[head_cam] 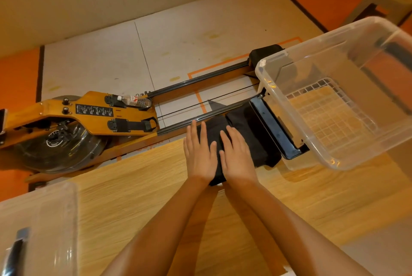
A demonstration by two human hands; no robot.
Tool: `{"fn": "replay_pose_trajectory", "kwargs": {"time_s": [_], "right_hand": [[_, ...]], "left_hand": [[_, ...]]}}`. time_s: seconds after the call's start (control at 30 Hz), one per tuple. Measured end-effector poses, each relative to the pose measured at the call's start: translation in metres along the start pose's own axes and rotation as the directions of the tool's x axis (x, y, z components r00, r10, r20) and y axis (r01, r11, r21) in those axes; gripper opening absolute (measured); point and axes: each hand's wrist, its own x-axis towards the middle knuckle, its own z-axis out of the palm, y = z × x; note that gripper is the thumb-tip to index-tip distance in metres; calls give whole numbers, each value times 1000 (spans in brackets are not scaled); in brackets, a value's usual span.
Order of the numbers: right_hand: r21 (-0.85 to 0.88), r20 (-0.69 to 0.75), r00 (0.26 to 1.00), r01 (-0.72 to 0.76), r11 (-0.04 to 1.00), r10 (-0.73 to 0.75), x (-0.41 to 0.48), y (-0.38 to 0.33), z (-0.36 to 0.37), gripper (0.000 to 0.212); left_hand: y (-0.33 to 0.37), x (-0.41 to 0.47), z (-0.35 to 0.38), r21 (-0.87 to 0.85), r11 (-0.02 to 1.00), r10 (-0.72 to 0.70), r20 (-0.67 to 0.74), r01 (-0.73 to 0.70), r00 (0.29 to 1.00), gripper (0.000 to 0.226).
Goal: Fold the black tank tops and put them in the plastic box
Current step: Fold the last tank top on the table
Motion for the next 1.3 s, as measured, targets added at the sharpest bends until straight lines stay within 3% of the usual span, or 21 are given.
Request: {"fn": "replay_pose_trajectory", "kwargs": {"time_s": [0.1, 0.2, 0.43, 0.53, 0.67, 0.7, 0.77, 0.9, 1.0, 1.17, 1.3], "right_hand": [[-120, 145, 986, 102, 987, -84, 13, 6, 11, 55], [-240, 243, 967, 129, 962, -69, 13, 5, 21, 64], [-380, 321, 947, 153, 912, -25, 13, 4, 29, 68], [-383, 327, 945, 158, 910, -27, 12, 3, 34, 73], [-354, 216, 976, 111, 929, -34, 15, 2, 41, 77], [-340, 192, 980, 108, 934, -43, 16, 2, 41, 69], [-317, 177, 983, 111, 942, -56, 13, 5, 39, 54], [-293, 124, 989, 115, 949, -82, 12, 8, 40, 58], [-257, 100, 991, 112, 960, -89, 10, 11, 41, 73], [-219, 99, 990, 116, 969, -96, 4, 11, 42, 71], [-220, 133, 986, 127, 967, -99, -4, 7, 43, 71]], "left_hand": [[-4, -4, 9, -74, 996, -55, 16, 56, 998, 59], [-5, -8, 20, -162, 980, -112, 43, 117, 993, 64], [-6, -11, 29, -473, 867, -159, 33, 156, 987, 56], [0, -8, 22, -590, 785, -221, 18, 189, 975, 68], [4, 5, 12, -662, 570, -563, 118, 487, 818, 78], [4, 8, 9, -608, 576, -598, 143, 547, 788, 75], [3, 11, 8, -503, 620, -605, 182, 602, 776, 65], [0, 15, 6, -521, 585, -598, 242, 622, 764, 51], [-8, 19, 9, -532, 595, -545, 283, 602, 789, 47], [-11, 14, 6, -564, 662, -469, 203, 494, 859, 48], [-13, 2, 2, -655, 561, -460, 261, 506, 848, 46]]}}
